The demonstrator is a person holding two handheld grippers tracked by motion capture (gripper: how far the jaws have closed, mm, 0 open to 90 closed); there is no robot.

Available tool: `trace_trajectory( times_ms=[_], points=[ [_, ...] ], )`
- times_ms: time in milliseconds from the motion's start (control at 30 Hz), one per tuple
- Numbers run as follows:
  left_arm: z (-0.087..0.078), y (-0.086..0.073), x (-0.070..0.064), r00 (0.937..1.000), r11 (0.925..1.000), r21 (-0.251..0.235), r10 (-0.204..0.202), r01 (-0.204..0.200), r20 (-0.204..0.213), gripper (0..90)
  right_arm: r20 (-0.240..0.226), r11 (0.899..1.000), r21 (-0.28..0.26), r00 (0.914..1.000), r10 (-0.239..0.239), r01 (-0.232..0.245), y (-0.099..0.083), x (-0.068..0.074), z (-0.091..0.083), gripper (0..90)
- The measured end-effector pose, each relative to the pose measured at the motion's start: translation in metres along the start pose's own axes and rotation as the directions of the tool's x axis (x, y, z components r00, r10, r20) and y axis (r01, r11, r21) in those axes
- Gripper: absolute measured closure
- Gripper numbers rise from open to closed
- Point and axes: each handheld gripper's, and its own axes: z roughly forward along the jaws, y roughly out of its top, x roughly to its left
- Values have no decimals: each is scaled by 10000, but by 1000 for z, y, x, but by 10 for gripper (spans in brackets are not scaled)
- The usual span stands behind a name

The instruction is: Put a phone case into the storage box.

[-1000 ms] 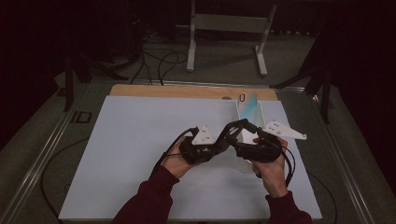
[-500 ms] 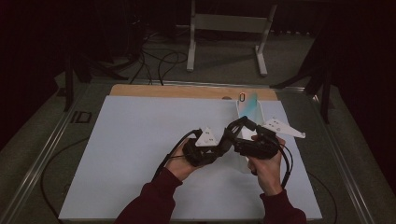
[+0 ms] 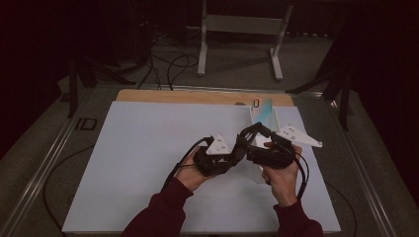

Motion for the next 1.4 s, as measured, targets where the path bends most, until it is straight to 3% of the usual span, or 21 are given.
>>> trace_trajectory(
  times_ms=[267,500,700,767,800,967,1133,1367,1400],
  points=[
    [-8,0,6,9996,9998,-75,-210,209,-171,537,271,9999,-31,9995,-148,149,3,-3,0,139],
    [-17,-4,11,9951,9993,-214,-318,299,-937,343,564,9998,-105,9983,-143,149,6,-9,0,139],
    [-24,-8,16,9838,9985,-254,-529,492,-1715,191,722,9997,-129,9972,-180,190,7,-11,0,140],
    [-25,-9,16,9822,9982,-293,-566,522,-1789,155,751,9997,-137,9970,-189,200,8,-11,1,139],
    [-28,-10,18,9776,9977,-357,-638,578,-2007,155,753,9997,-125,9969,-217,227,8,-11,1,140],
    [-36,-12,22,9691,9960,-507,-839,741,-2318,75,914,9993,-191,9954,-302,321,11,-13,2,140],
    [-45,-15,26,9655,9939,-733,-978,824,-2415,11,1007,9991,-235,9944,-325,350,14,-15,3,140],
    [-58,-20,34,9572,9929,-911,-987,764,-2722,0,1263,9984,-223,9908,-495,527,19,-21,6,141],
    [-61,-21,35,9535,9930,-908,-982,751,-2850,0,1287,9985,-258,9907,-446,483,19,-21,7,141]
  ],
)
